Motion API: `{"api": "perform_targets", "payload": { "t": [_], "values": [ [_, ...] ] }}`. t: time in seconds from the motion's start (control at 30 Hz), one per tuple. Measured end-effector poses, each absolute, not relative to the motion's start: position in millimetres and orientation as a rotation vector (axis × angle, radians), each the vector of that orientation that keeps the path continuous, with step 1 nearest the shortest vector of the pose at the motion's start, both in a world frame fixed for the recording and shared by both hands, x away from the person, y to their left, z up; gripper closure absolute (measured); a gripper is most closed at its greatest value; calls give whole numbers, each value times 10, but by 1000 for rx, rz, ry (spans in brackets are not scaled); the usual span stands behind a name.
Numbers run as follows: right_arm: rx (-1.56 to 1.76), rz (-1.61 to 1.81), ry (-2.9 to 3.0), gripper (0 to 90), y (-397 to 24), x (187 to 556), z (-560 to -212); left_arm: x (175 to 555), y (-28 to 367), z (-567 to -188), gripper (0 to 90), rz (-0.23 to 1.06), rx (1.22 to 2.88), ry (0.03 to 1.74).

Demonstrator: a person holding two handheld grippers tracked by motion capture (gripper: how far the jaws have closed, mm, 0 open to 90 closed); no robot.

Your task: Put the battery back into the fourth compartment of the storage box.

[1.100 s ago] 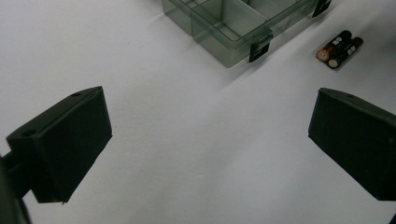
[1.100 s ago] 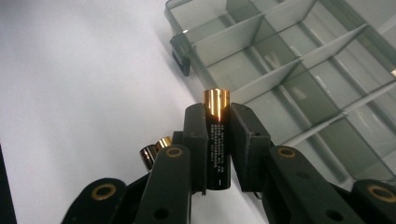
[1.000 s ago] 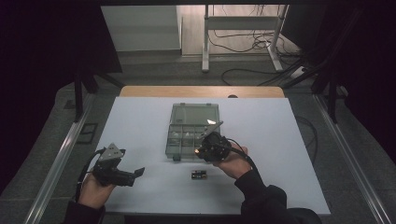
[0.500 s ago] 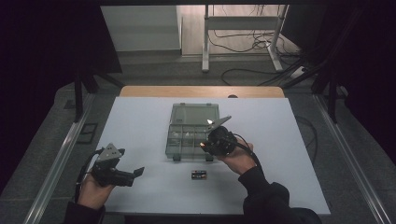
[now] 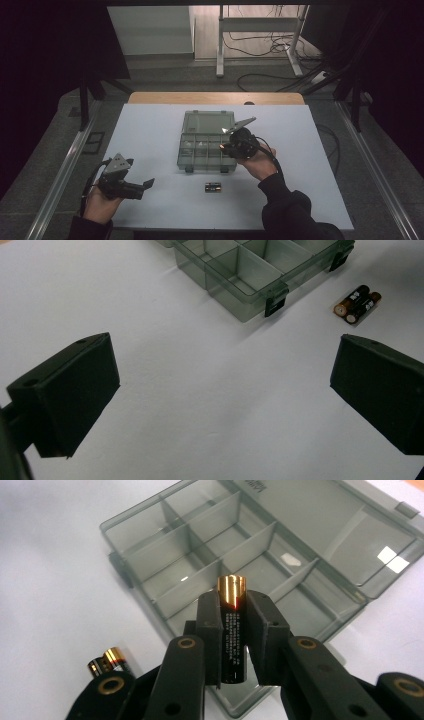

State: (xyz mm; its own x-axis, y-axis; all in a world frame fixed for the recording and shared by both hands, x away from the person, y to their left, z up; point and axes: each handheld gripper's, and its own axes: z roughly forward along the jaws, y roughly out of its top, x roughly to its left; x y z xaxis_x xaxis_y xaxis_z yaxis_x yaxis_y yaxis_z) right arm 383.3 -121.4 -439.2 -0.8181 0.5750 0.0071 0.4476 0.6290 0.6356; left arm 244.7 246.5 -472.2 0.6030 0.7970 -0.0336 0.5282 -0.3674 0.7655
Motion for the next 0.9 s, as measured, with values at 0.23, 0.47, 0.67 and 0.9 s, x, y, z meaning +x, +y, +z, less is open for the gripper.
{"api": "perform_targets", "payload": {
  "t": [0.23,0.47,0.67,0.9],
  "values": [
    [894,978,2621,760,-1264,3943,-4387,2449,2465,-4724,0,445,2060,1044],
    [933,968,2596,760,-1286,4052,-4426,2449,2468,-4725,0,444,2059,1045],
    [959,960,2581,760,-1285,4129,-4465,2450,2469,-4725,0,444,2059,1045],
    [978,945,2565,760,-1259,4216,-4522,2449,2469,-4726,0,445,2059,1045]
  ]
}}
